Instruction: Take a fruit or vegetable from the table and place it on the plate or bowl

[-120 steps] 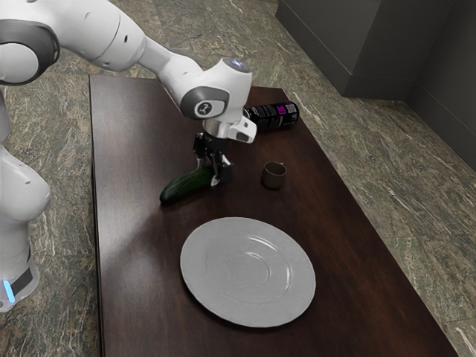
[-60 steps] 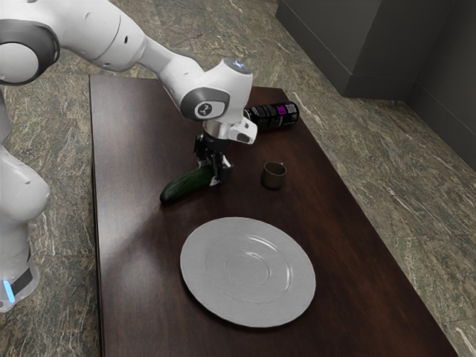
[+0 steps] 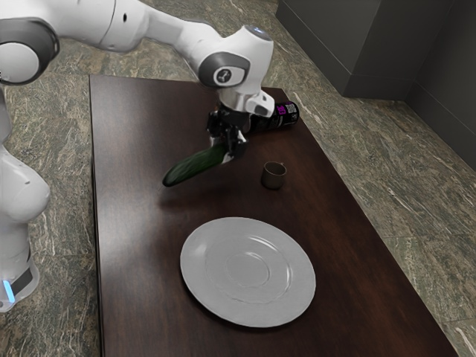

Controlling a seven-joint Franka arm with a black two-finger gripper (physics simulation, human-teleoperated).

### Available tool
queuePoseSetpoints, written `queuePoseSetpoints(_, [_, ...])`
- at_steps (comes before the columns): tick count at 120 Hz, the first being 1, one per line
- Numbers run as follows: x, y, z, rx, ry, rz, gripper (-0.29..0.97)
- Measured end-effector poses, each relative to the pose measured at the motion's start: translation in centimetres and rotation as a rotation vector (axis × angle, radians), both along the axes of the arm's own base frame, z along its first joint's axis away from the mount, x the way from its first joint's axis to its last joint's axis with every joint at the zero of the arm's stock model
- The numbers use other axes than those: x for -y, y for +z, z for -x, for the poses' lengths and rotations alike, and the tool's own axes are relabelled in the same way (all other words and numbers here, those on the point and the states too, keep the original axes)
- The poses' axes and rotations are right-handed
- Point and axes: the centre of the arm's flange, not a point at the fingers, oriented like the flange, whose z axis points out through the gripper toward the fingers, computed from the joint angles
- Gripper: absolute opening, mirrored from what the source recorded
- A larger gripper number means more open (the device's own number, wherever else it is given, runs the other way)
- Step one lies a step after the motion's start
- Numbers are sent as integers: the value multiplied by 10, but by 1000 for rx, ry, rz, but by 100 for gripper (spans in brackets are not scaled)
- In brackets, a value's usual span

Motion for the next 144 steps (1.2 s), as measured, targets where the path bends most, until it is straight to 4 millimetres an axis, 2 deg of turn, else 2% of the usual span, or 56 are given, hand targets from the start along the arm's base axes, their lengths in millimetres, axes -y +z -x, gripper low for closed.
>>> queuePoseSetpoints(13, [28,25,-9,-8,-55,9,27])
queuePoseSetpoints(33, [107,58,-17,5,-206,14,20])
queuePoseSetpoints(65, [222,52,-4,-43,-416,46,17])
queuePoseSetpoints(82, [258,37,3,-79,-478,69,17])
queuePoseSetpoints(94, [282,14,3,-124,-518,95,18])
queuePoseSetpoints(104, [296,3,4,-143,-541,105,37])
queuePoseSetpoints(112, [298,1,4,-145,-543,107,48])
queuePoseSetpoints(121, [292,3,1,-139,-529,107,55])
queuePoseSetpoints(130, [275,53,-8,-33,-494,90,60])
queuePoseSetpoints(134, [260,82,-3,25,-467,74,61])
queuePoseSetpoints(136, [248,95,1,49,-445,66,61])
queuePoseSetpoints(138, [225,109,8,75,-403,56,62])
queuePoseSetpoints(144, [109,154,43,149,-175,25,63])
